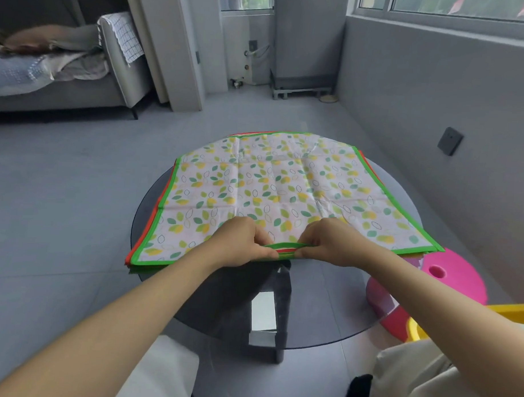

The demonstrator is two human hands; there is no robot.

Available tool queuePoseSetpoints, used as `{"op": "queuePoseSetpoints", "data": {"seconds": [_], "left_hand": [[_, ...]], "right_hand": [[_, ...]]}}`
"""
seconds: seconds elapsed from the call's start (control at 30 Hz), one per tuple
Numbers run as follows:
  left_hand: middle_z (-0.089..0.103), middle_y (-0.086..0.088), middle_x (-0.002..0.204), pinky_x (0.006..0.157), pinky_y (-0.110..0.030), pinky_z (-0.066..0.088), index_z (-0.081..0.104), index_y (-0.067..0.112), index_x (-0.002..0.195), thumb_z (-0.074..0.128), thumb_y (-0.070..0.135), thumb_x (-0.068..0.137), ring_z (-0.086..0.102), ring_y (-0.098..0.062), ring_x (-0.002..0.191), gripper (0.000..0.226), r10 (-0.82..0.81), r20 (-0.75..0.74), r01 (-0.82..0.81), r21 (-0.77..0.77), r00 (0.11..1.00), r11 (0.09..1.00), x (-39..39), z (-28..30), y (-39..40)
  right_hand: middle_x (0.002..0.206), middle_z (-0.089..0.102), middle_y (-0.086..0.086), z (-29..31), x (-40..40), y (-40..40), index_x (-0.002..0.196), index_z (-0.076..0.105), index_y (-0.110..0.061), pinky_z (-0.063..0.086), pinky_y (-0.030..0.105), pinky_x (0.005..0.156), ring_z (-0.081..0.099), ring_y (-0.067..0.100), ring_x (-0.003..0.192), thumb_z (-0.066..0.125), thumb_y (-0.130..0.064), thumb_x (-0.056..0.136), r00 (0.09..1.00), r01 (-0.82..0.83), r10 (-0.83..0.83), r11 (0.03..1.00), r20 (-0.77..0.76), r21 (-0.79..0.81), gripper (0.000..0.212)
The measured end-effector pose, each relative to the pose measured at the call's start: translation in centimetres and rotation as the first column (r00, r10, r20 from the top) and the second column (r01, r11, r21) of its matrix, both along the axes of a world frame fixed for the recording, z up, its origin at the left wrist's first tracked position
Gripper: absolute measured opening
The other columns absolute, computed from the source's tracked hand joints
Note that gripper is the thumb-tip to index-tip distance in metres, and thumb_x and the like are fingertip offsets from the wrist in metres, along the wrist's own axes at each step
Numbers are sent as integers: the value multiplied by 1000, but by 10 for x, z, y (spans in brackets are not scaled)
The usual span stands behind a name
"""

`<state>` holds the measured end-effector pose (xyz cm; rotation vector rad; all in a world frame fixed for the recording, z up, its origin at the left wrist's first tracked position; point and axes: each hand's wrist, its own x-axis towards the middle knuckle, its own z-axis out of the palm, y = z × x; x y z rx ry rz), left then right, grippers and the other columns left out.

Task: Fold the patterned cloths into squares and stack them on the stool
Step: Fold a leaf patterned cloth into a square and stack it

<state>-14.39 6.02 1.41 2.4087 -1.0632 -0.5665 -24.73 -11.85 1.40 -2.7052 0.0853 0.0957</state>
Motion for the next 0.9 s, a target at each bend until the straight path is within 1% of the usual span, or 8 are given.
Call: {"op": "queuePoseSetpoints", "data": {"seconds": [0.13,0.33,0.43,0.53,0.67,0.73,0.8,0.9], "left_hand": [[65,-3,71,62,-23,39,77,18,83,75,38,77,48,-9,64,21,-50,-65,52,28,997,998,-23,8,14],[54,5,59,58,-21,34,76,23,74,76,37,76,42,-7,58,15,-122,-138,127,32,983,991,-50,14,33],[63,1,64,61,-22,38,78,23,76,77,38,75,48,-6,61,15,-106,-169,114,34,980,993,-53,17,35],[68,13,67,66,-23,43,78,24,75,78,37,73,54,-3,67,14,-95,-216,107,44,972,993,-51,22,33],[73,16,84,77,-20,46,79,23,80,79,40,71,60,4,84,20,-93,-245,113,69,965,991,-38,32,26],[71,18,75,69,-16,42,78,26,74,77,43,72,58,7,74,16,-104,-229,130,99,968,987,-28,37,20],[67,19,64,63,-16,39,74,29,67,76,41,74,55,5,63,14,-109,-186,134,132,977,982,-16,43,12],[57,5,61,55,-24,35,73,13,74,72,41,80,48,-11,58,28,-99,8,96,187,995,978,6,47,-2]], "right_hand": [[88,68,3,9,-26,14,95,73,-16,39,17,57,60,17,78,66,-36,84,997,-26,29,999,-68,36,23],[85,70,-4,15,-58,33,95,74,-20,48,23,64,62,11,77,69,-35,81,992,-17,32,993,-122,115,21],[85,71,-7,16,-62,34,94,75,-21,45,15,61,61,6,73,71,-33,78,991,13,7,989,-130,146,21],[87,73,-5,18,-62,32,92,76,-21,47,15,61,63,6,72,73,-32,77,991,36,-12,983,-134,182,19],[81,73,-7,23,-58,23,89,77,-18,43,4,56,61,-4,63,75,-33,76,992,81,-54,965,-110,250,20],[77,71,-9,27,-53,16,88,76,-18,44,5,57,61,-3,63,72,-34,78,991,96,-75,974,-110,203,19],[81,69,-8,31,-41,9,90,73,-19,50,16,66,62,6,71,69,-36,81,992,88,-82,994,-95,64,20],[83,65,-4,36,-17,0,92,67,-20,50,31,67,59,17,77,62,-40,86,993,118,-120,986,-10,-119,21]]}}
